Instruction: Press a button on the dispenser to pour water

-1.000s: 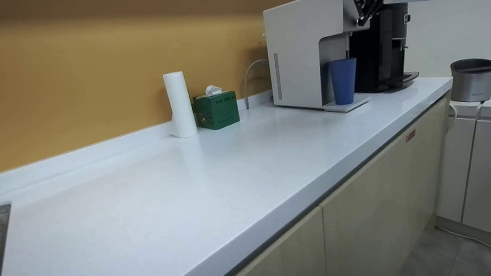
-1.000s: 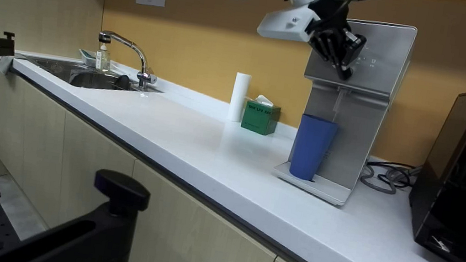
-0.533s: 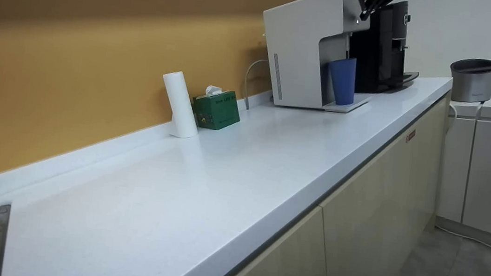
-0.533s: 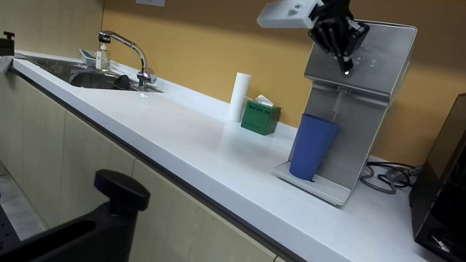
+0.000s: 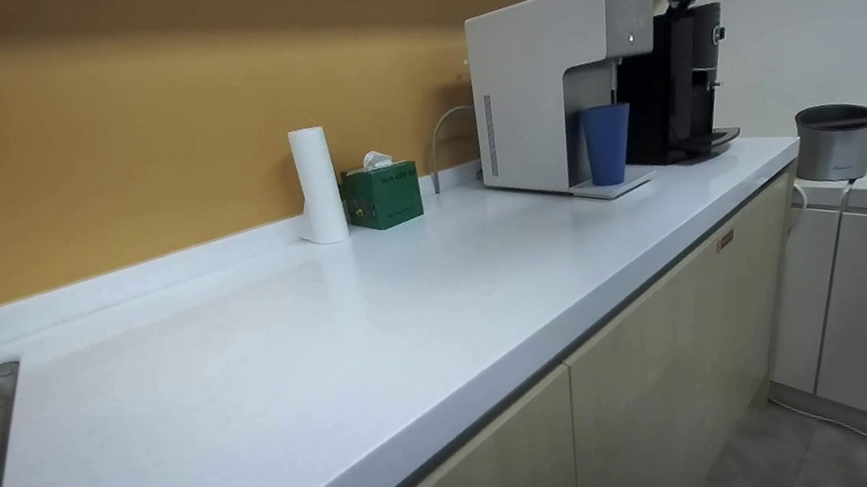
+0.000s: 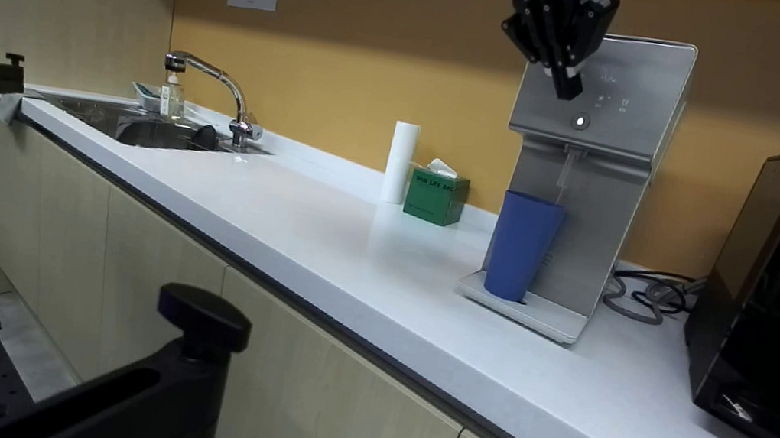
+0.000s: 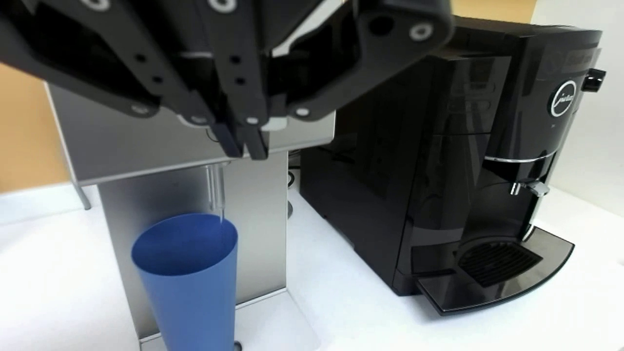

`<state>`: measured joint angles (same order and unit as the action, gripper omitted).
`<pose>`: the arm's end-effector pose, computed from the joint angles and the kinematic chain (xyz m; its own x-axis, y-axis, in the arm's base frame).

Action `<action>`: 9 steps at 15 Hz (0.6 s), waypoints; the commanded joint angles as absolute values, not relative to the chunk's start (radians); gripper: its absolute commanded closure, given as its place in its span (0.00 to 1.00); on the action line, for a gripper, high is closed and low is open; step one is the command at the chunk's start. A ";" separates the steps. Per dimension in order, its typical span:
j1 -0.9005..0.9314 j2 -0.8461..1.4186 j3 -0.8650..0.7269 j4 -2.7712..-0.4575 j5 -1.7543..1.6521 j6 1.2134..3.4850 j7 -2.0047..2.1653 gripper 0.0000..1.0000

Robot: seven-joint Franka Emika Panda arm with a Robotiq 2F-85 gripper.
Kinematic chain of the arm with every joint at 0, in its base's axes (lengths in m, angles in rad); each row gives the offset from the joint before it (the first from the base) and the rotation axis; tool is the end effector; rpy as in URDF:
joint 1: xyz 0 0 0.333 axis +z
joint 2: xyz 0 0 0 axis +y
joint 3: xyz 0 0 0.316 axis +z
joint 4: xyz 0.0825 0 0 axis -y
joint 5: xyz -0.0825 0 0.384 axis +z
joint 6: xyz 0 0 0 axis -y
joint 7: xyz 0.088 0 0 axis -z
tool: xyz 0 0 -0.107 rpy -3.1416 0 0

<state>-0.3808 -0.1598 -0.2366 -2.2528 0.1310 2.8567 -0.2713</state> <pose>0.4358 -0.3247 0.5185 0.6508 -0.3133 0.6916 -0.4650 -0.8845 0.0369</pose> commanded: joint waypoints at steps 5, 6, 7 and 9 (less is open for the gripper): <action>-0.321 -0.275 -0.241 -2.265 0.012 2.661 -0.159 0.34; -0.322 -0.278 -0.236 -2.266 -0.002 2.652 -0.140 0.26; -0.322 -0.279 -0.233 -2.265 -0.016 2.643 -0.129 0.20; -0.324 -0.276 -0.227 -2.262 -0.043 2.622 -0.093 0.06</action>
